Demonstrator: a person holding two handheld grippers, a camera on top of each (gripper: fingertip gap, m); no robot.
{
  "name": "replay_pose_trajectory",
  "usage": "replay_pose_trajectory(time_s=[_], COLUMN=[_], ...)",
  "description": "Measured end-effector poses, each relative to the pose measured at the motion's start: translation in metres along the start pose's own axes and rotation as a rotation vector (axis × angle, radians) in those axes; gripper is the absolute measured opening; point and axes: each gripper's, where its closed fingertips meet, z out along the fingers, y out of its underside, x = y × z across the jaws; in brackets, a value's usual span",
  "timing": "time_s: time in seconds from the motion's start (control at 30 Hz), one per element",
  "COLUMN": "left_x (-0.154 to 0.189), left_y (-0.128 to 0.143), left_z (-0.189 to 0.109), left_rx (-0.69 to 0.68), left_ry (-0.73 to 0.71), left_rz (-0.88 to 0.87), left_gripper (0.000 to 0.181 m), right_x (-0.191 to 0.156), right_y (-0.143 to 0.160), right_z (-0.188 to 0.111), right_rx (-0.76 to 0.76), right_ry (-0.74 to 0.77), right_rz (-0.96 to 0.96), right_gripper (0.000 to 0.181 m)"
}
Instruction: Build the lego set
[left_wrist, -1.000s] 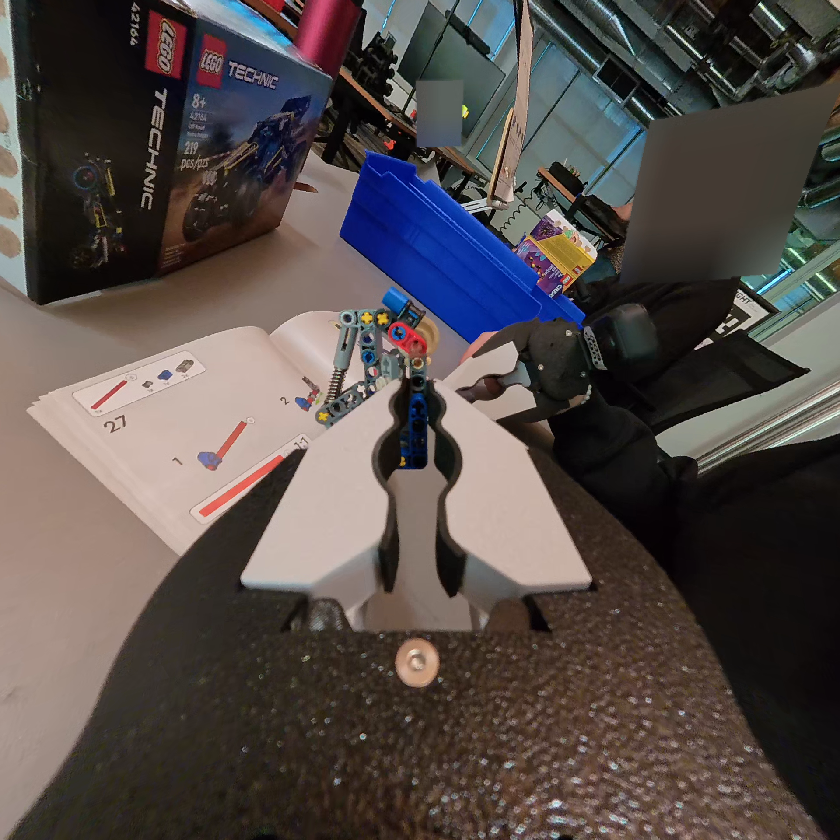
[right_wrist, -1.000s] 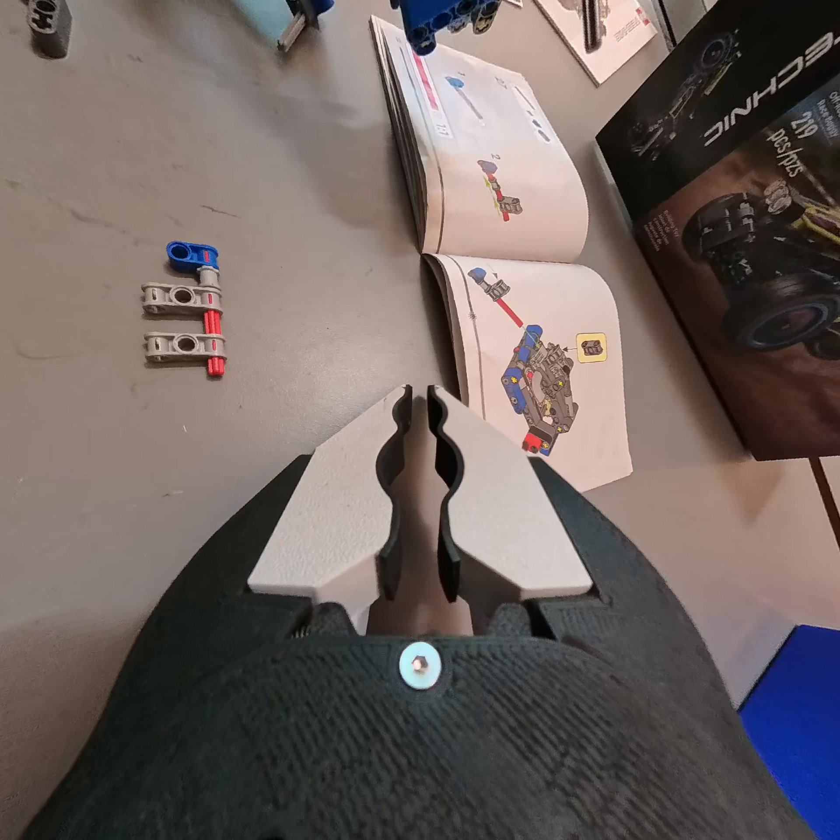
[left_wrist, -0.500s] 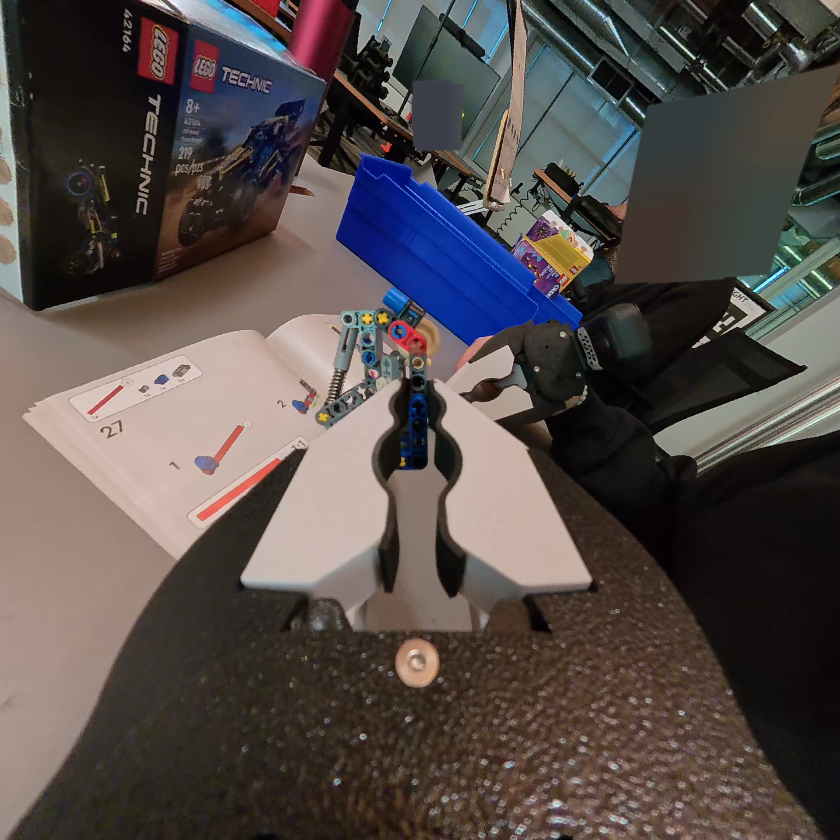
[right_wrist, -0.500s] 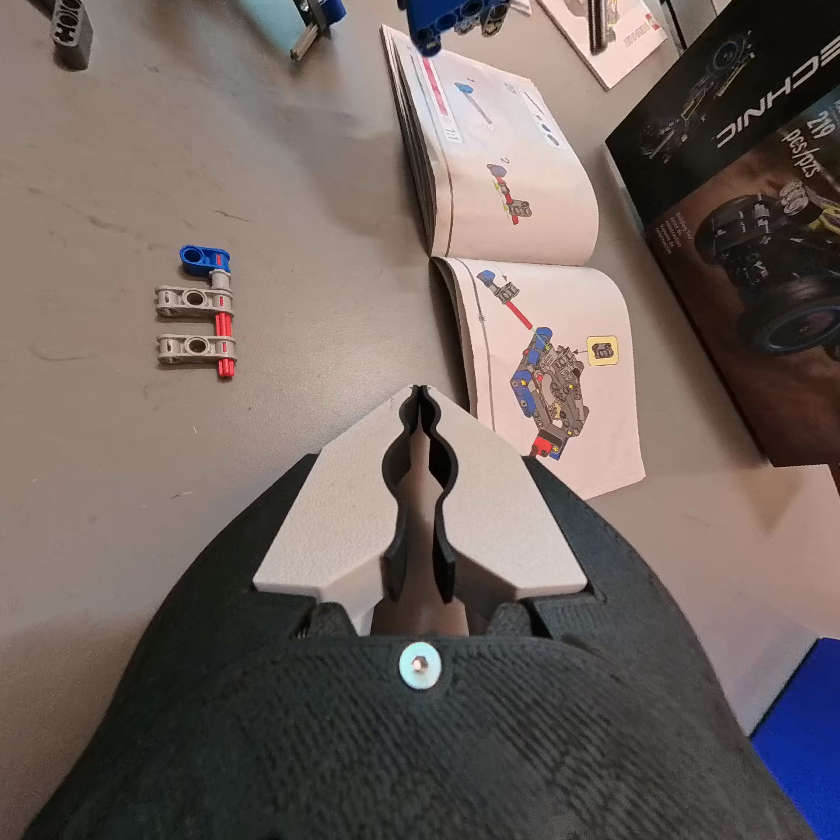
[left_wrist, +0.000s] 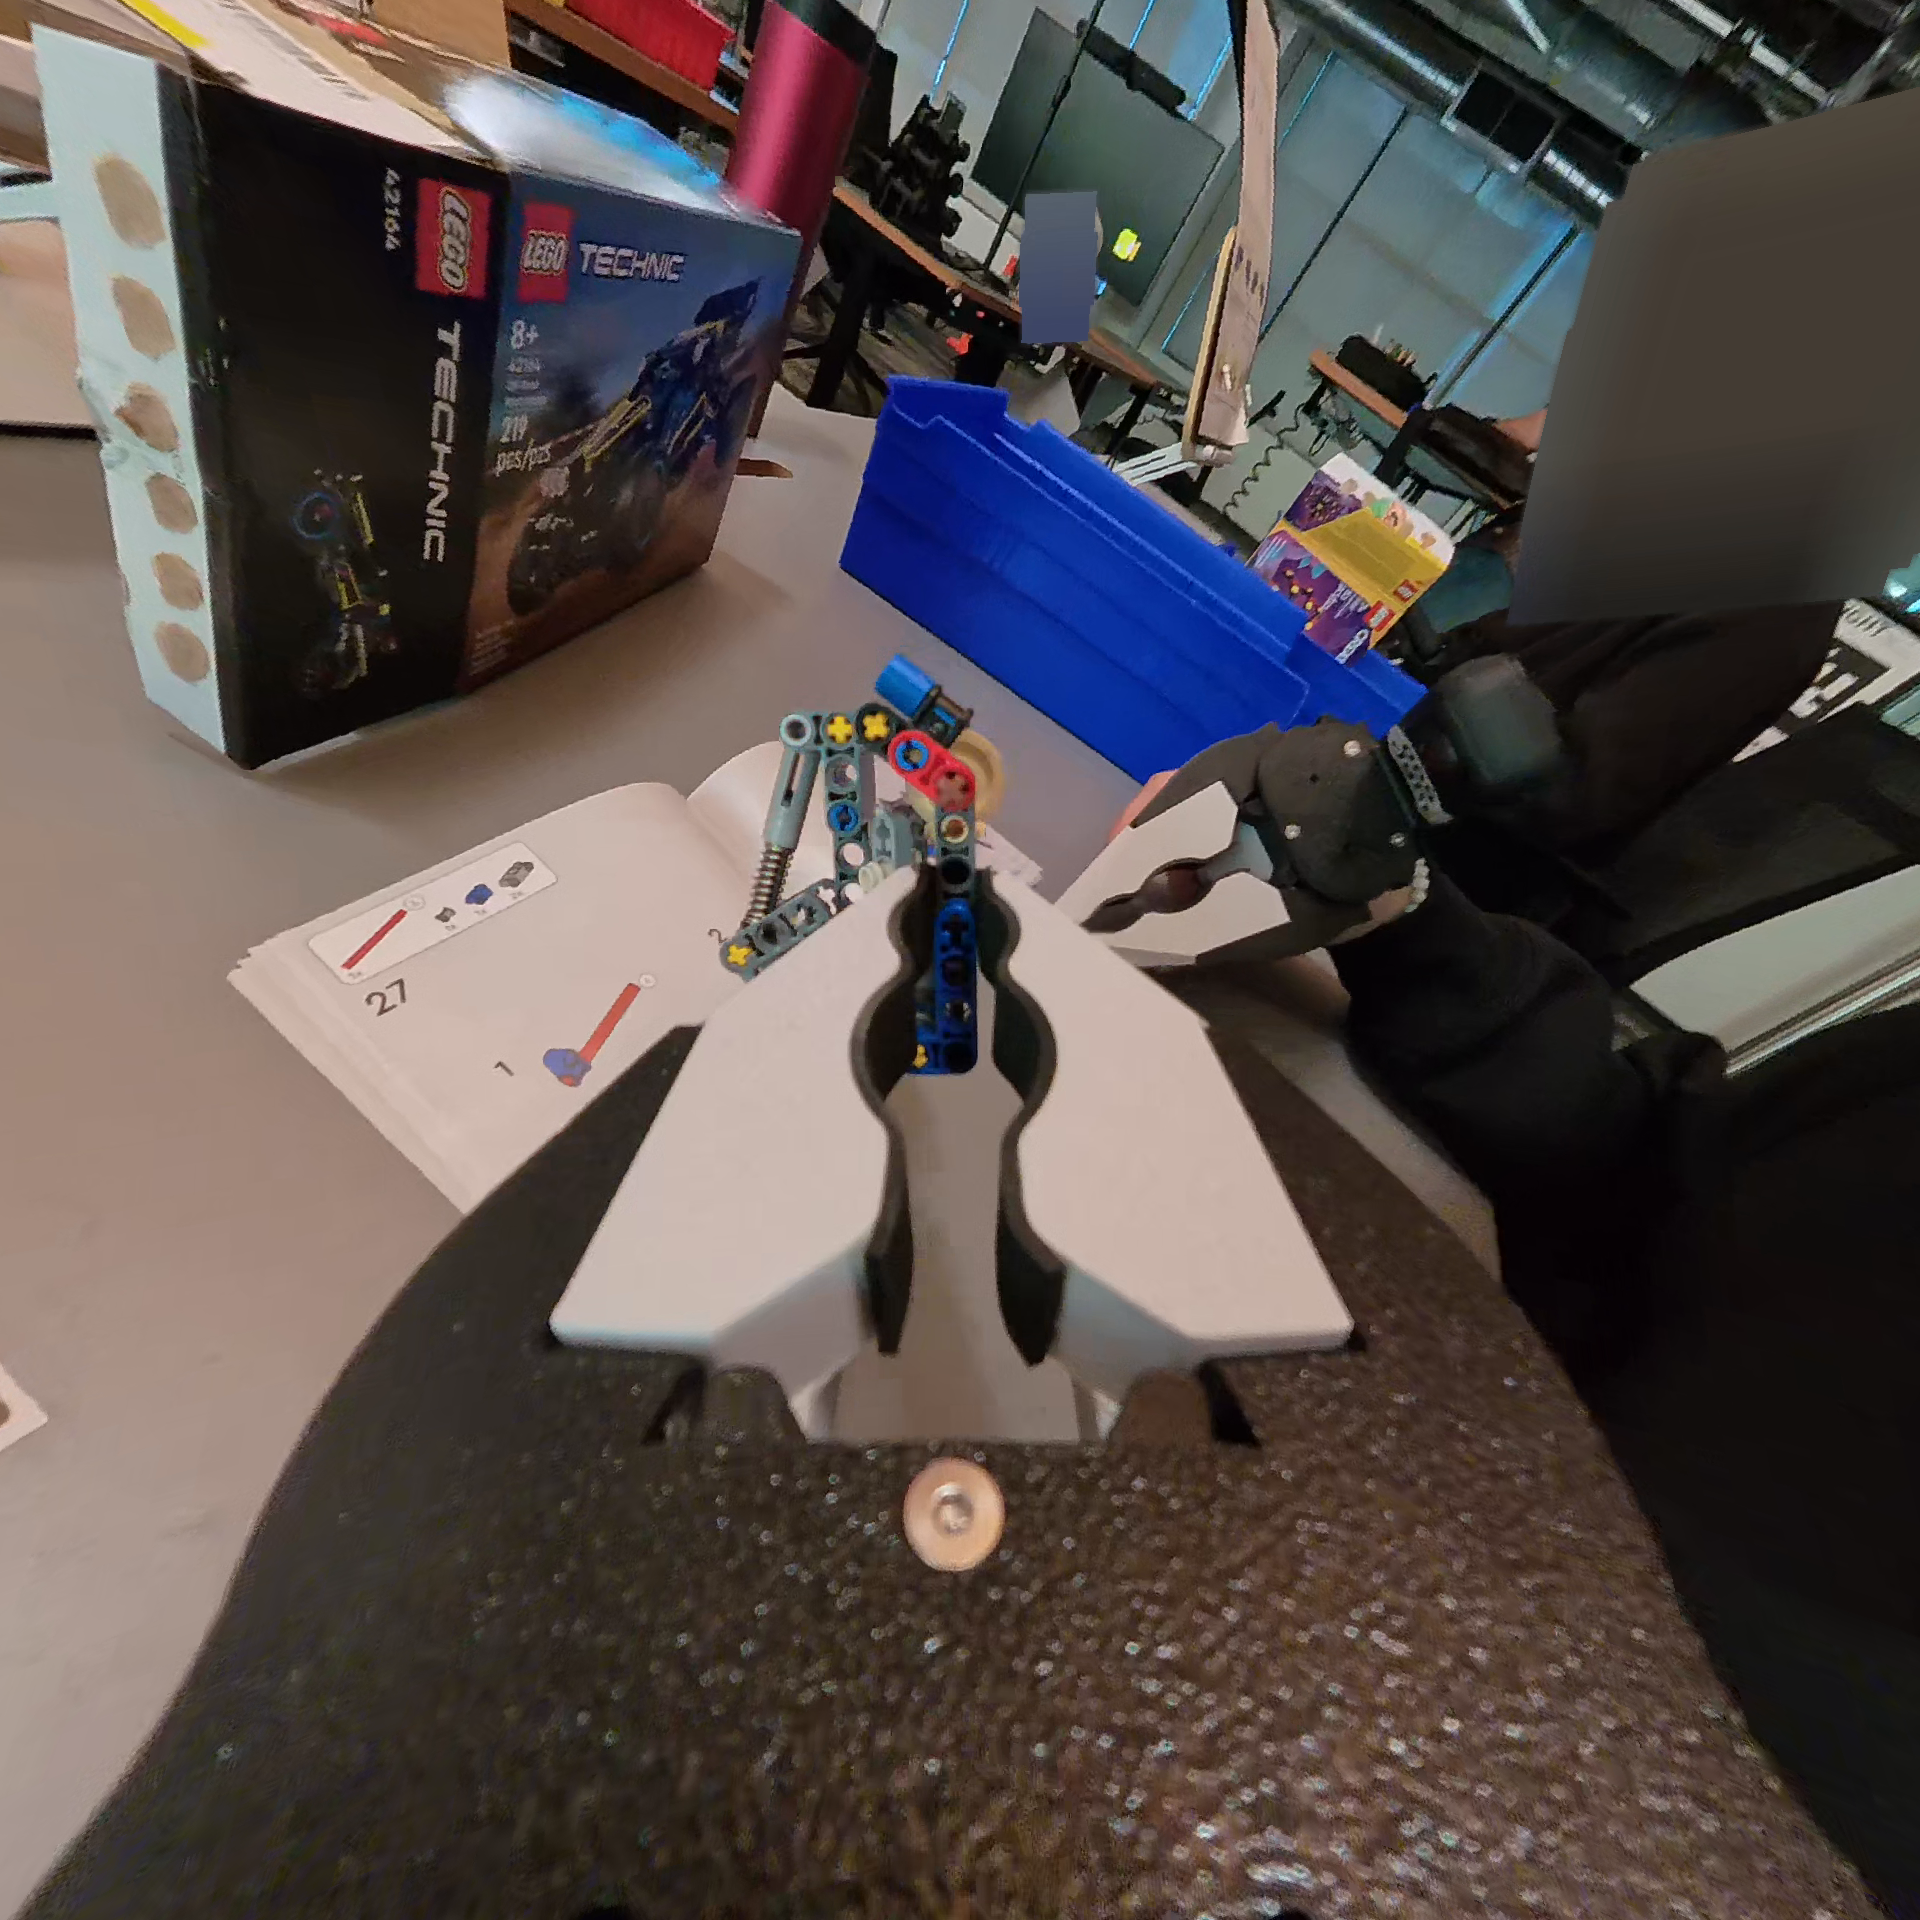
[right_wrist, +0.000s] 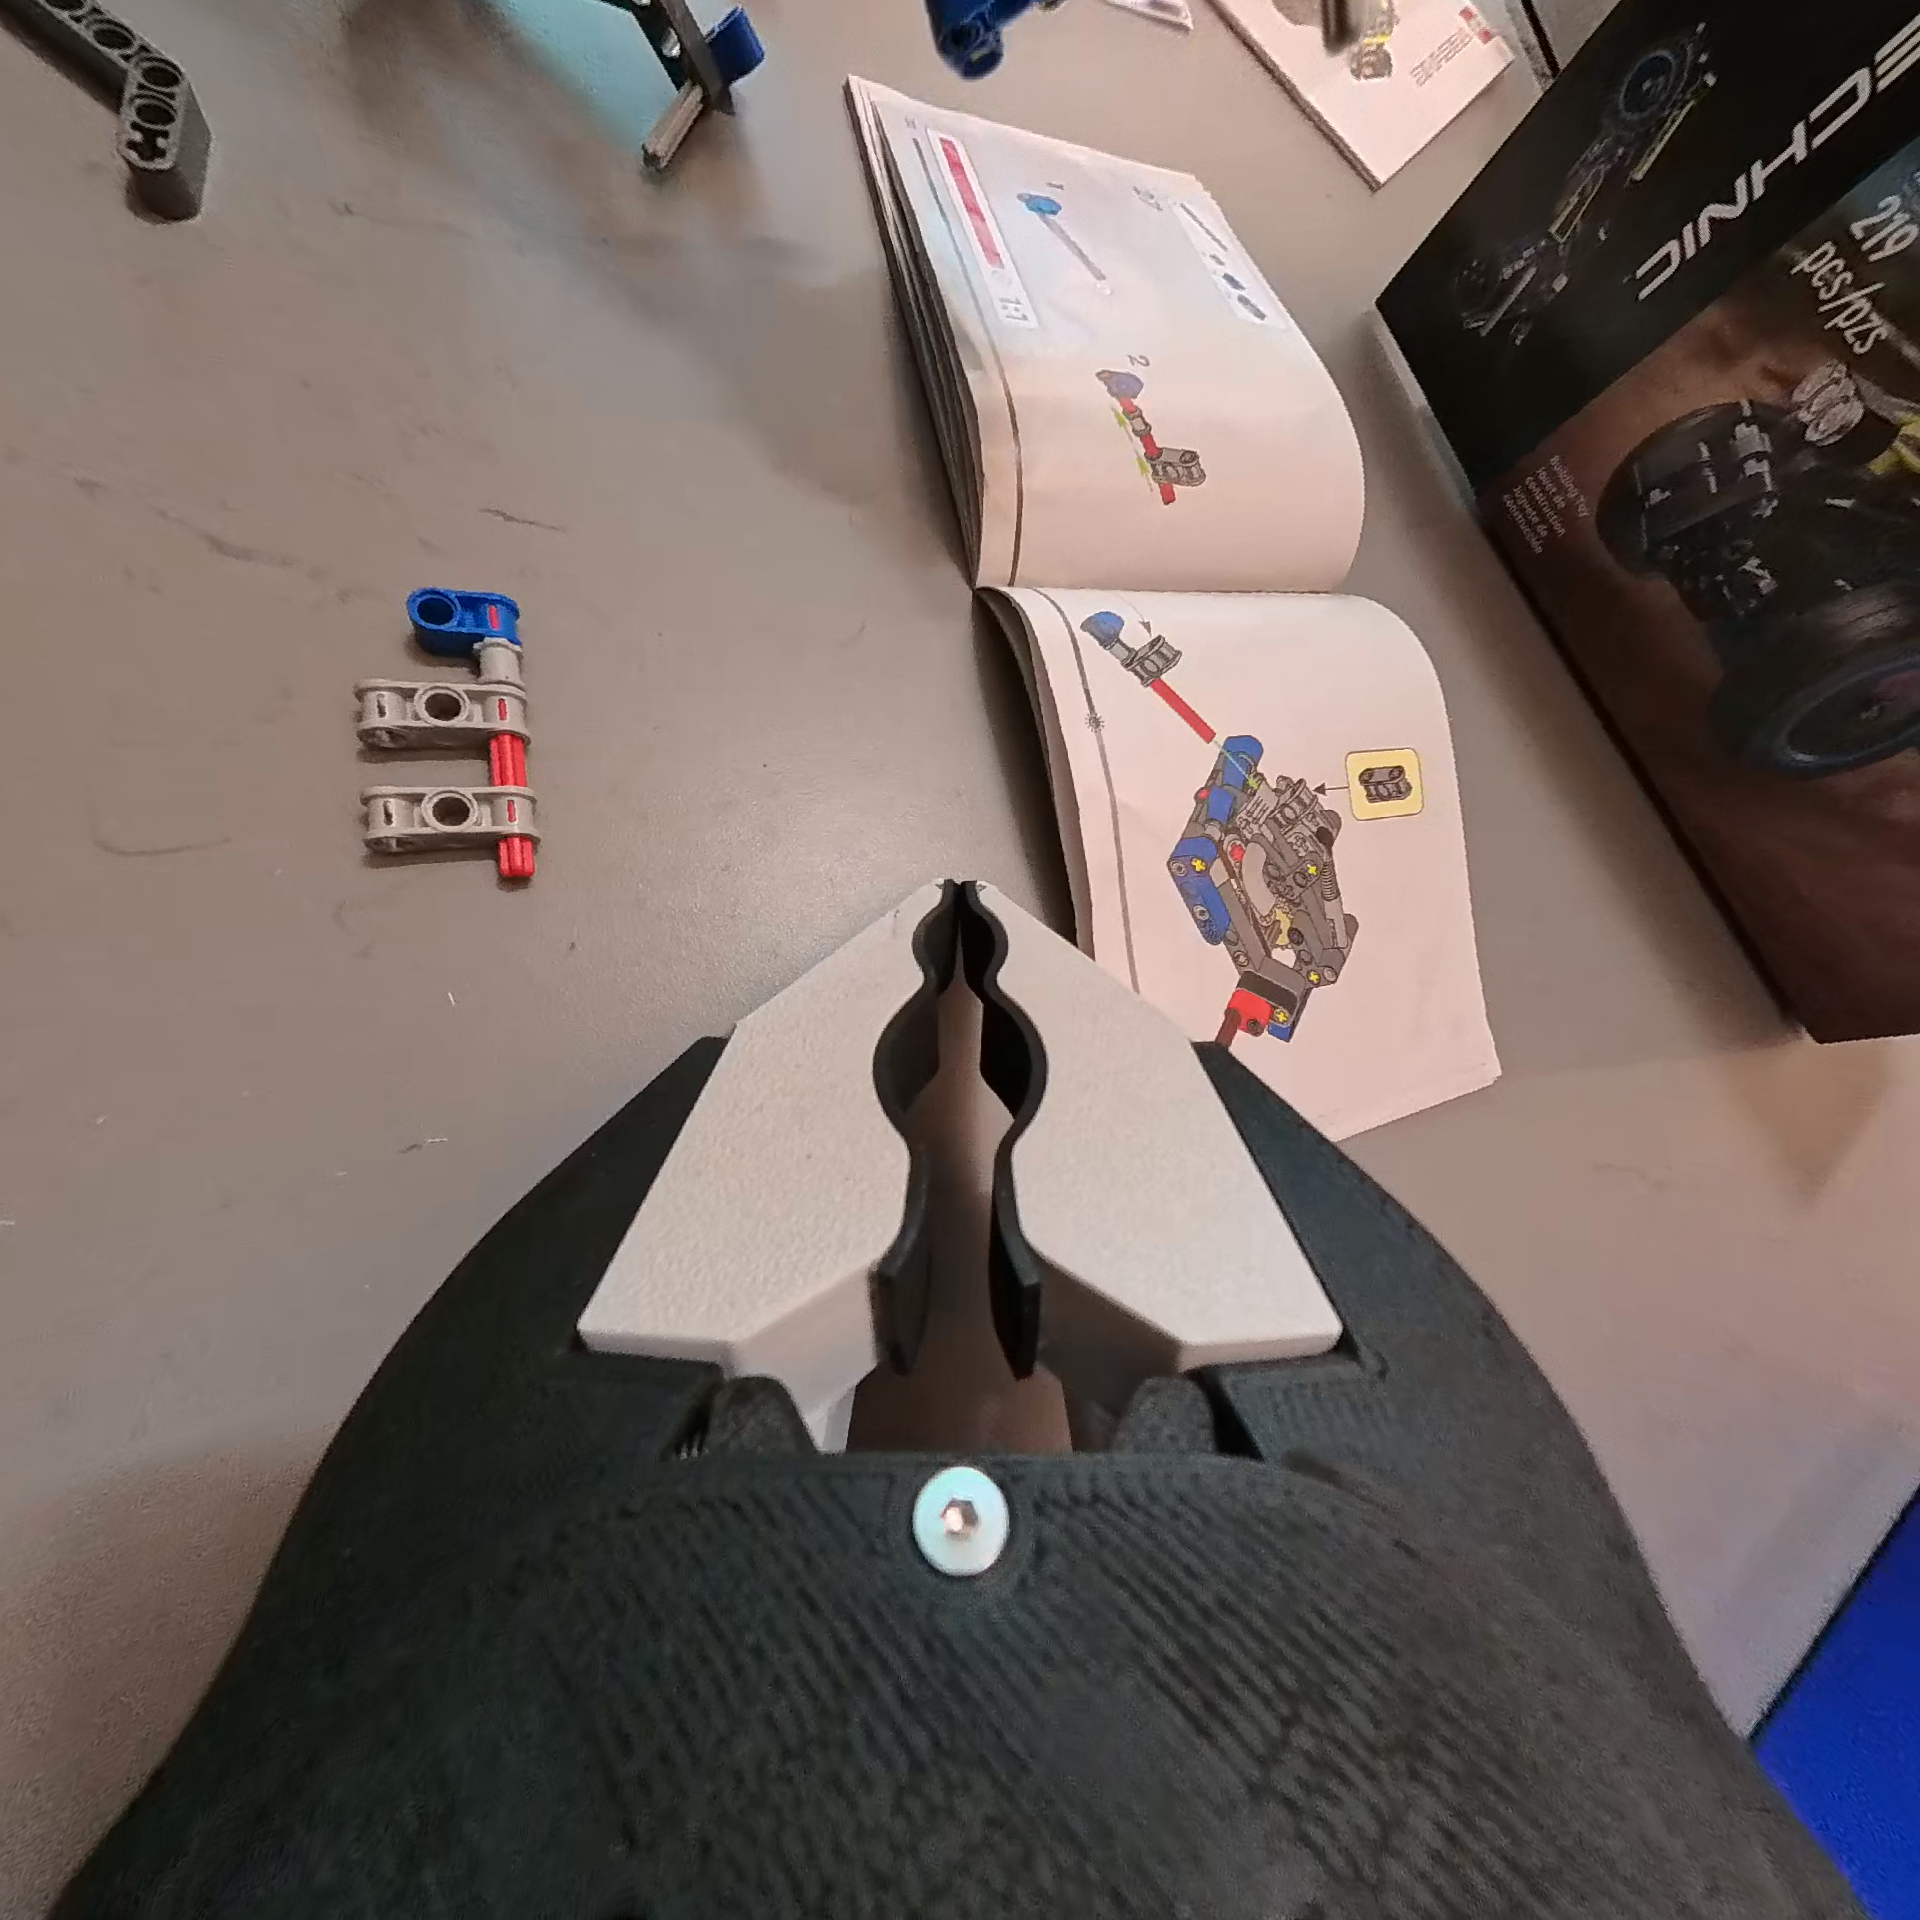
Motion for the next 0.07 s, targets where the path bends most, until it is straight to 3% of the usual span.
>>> replay_pose_trajectory(time_s=[0.07], left_x=[-0.0009], left_y=[0.0022], left_z=[0.0012], left_rx=[-0.019], left_ry=[-0.022], left_rz=[0.031], left_gripper=[0.004], right_x=[-0.0001], right_y=[0.0], right_z=[0.0], right_rx=[0.003], right_ry=[-0.002], right_rz=[0.007], right_gripper=[0.0])
